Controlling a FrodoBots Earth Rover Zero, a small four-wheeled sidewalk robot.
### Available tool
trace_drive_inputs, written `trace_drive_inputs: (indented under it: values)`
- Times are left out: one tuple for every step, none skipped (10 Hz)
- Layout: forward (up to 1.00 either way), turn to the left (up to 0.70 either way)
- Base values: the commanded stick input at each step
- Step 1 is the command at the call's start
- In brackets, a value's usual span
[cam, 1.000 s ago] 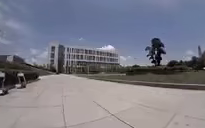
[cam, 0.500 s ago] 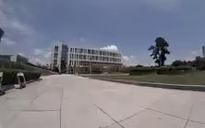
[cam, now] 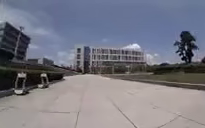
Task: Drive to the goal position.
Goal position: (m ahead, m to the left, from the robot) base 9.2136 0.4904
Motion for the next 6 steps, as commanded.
trace_drive_inputs:
  values:
    - [0.21,0.0]
    - [0.5,0.0]
    - [0.5,0.0]
    - [0.5,0.0]
    - [0.5,0.0]
    - [0.5,0.0]
